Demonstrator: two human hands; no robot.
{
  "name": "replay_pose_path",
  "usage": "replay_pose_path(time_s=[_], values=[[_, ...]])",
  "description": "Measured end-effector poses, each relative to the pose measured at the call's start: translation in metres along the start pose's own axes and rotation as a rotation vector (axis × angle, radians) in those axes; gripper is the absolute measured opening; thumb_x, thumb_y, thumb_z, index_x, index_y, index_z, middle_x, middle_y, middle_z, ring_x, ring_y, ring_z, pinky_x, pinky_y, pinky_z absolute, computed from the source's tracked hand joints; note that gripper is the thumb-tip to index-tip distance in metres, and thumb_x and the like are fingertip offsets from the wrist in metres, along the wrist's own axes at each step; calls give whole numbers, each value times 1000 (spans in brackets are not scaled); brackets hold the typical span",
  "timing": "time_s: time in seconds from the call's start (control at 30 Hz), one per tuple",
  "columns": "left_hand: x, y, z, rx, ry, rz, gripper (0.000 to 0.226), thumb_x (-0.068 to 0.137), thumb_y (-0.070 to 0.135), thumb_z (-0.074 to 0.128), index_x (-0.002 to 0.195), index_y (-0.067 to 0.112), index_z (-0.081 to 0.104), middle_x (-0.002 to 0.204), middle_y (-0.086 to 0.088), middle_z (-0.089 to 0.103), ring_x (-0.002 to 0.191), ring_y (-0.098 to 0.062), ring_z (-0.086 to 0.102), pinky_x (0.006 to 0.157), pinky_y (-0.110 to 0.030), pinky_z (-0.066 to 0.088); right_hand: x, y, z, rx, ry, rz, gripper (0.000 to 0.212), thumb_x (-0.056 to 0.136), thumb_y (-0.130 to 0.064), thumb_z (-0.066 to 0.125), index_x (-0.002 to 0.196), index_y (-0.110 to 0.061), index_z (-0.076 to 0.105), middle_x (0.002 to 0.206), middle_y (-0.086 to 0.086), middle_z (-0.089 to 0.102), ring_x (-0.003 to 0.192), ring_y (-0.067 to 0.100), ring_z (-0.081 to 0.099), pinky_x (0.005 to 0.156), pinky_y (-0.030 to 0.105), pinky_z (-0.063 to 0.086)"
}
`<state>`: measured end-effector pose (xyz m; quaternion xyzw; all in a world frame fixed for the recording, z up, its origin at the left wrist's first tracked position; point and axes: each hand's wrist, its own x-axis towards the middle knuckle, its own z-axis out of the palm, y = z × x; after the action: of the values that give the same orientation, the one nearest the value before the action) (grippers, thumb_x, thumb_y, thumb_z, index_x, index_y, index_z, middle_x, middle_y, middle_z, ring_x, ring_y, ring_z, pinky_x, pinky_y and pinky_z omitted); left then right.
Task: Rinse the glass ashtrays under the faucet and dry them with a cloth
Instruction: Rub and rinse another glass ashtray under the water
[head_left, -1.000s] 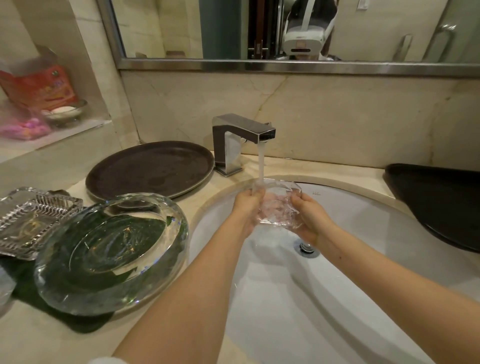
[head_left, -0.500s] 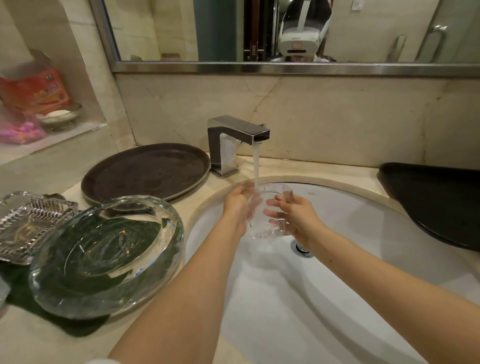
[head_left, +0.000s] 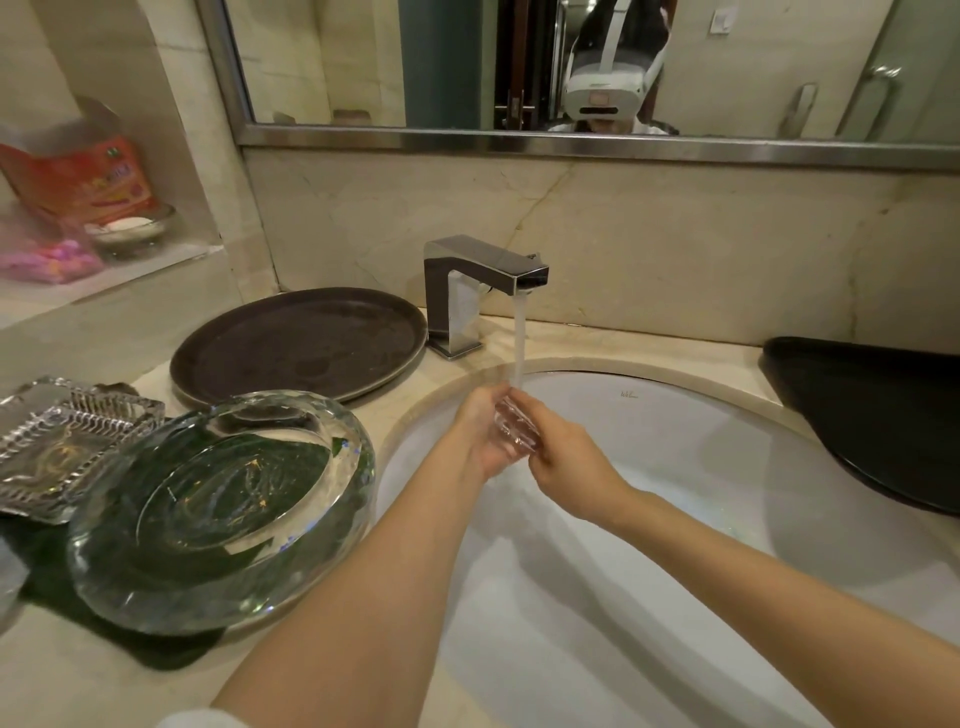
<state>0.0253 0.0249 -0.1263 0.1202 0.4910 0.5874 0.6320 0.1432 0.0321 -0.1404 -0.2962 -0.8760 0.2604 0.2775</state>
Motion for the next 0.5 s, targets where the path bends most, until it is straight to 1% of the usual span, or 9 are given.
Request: replay_pose_path(time_s=[0.07, 0.13, 0.2, 0.3, 0.33, 0.4, 0.43, 0.47, 0.5], values=[[-2, 0, 2, -31, 1, 23, 29, 100, 22, 40, 81, 6, 53, 71, -8, 55, 65, -20, 56, 49, -26, 53, 0, 1, -3, -23, -87, -31, 79, 73, 9, 45, 146, -9, 22, 150, 5, 31, 137, 18, 31, 111, 28, 27], [1, -2, 1, -45, 24, 67, 27, 100, 20, 41, 83, 6, 56, 77, -10, 59, 68, -22, 61, 50, -29, 56, 1, 5, -4, -74, -153, -31, 81, 77, -5, 52, 148, -12, 15, 155, 2, 18, 143, 15, 15, 116, 38, 18], [3, -3, 2, -59, 26, 112, 28, 100, 24, 41, 94, 4, 60, 87, -13, 64, 75, -24, 63, 59, -34, 57, 3, 9, -5, -90, -178, 40, 73, 91, -27, 53, 150, -17, 10, 157, -2, 9, 145, 14, 1, 118, 40, 10], [1, -4, 6, -53, 44, 153, 41, 101, 31, 36, 120, 1, 55, 113, -18, 65, 91, -27, 66, 73, -36, 56, 11, 18, -8, -74, -149, 177, 67, 95, -49, 32, 149, -20, 5, 157, -7, -1, 144, 15, -11, 118, 36, 0], [0, -4, 7, -36, 62, 167, 42, 101, 33, 37, 123, 1, 54, 112, -19, 66, 89, -27, 68, 74, -35, 56, 13, 21, -9, -52, -125, 200, 69, 94, -51, 29, 149, -19, 4, 157, -6, -4, 144, 15, -11, 118, 35, 0], [0, -5, 7, 3, 93, 201, 38, 101, 34, 36, 114, 4, 55, 98, -18, 70, 74, -23, 68, 61, -28, 55, 15, 26, -9, 90, -60, 280, 76, 93, -51, 36, 149, -17, -2, 157, -3, -3, 145, 16, -2, 118, 37, 7], [-1, -5, 7, 10, 93, 216, 38, 101, 34, 36, 109, 3, 56, 89, -15, 70, 69, -20, 67, 53, -25, 53, 15, 28, -9, 222, -23, 357, 84, 90, -54, 42, 149, -18, -6, 157, -1, 2, 145, 19, 9, 117, 39, 17], [-4, -4, 9, 16, 106, 229, 38, 101, 34, 36, 104, 2, 58, 82, -12, 70, 68, -17, 66, 49, -23, 52, 16, 28, -8, 378, 10, 453, 91, 87, -57, 47, 149, -20, -9, 156, 3, 13, 139, 23, 26, 111, 42, 31], [-5, -4, 9, 32, 124, 249, 39, 101, 33, 36, 101, 3, 60, 77, -9, 70, 68, -15, 67, 47, -22, 52, 17, 29, -7, 529, 29, 543, 90, 86, -57, 50, 149, -20, -4, 148, 6, 30, 126, 26, 44, 99, 42, 44]])
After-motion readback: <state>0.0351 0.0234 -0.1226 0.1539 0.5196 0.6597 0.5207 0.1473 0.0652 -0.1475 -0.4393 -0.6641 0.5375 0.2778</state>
